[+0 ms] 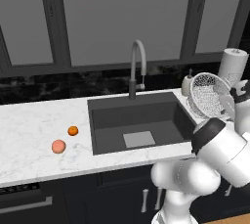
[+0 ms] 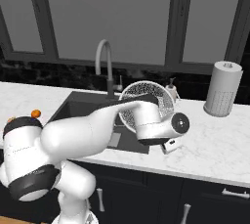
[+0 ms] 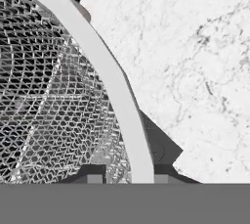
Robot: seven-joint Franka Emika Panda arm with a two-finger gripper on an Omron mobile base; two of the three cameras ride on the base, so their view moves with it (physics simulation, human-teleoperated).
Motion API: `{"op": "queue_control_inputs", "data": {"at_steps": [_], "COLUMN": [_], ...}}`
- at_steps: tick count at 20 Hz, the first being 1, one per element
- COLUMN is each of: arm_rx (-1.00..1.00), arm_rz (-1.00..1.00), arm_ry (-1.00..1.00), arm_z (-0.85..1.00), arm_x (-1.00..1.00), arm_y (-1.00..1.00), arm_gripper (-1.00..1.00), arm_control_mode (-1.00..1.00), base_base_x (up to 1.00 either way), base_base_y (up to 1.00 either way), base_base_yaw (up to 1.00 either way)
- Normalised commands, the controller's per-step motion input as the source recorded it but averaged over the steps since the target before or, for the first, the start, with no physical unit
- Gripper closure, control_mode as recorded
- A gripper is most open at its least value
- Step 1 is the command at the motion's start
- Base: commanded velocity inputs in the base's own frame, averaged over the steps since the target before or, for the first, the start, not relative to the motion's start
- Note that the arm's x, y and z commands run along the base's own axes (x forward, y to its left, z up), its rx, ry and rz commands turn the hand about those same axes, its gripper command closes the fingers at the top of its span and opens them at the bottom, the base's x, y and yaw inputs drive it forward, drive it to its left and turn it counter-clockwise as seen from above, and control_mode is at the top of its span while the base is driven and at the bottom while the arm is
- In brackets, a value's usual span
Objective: Put the colander in the sink, put the peach, tangerine in the colander, and turn on the sink faucet and pour water over the colander.
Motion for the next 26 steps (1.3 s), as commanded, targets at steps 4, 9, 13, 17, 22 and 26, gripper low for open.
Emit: {"op": "queue_control_inputs", "data": {"at_steps": [4,9,13,17,22,26], "arm_rx": [-0.13,-0.10,0.00,0.00,0.00,0.01], "arm_rz": [0.30,0.23,0.20,0.21,0.27,0.12], "arm_ry": [0.25,0.25,0.13,0.18,0.20,0.08], "arm_z": [0.00,0.03,0.03,0.00,0.00,-0.08], "arm_x": [-0.20,0.00,0.30,0.57,0.72,0.42], "arm_y": [0.80,0.51,0.27,0.28,0.38,0.10], "arm_gripper": [1.00,1.00,1.00,1.00,1.00,1.00], "arm_control_mode": [-1.00,-1.00,-1.00,-1.00,-1.00,-1.00], "base_base_x": [0.00,0.00,0.00,0.00,0.00,0.00], "base_base_y": [0.00,0.00,0.00,0.00,0.00,0.00], "base_base_yaw": [0.00,0.00,0.00,0.00,0.00,0.00]}}
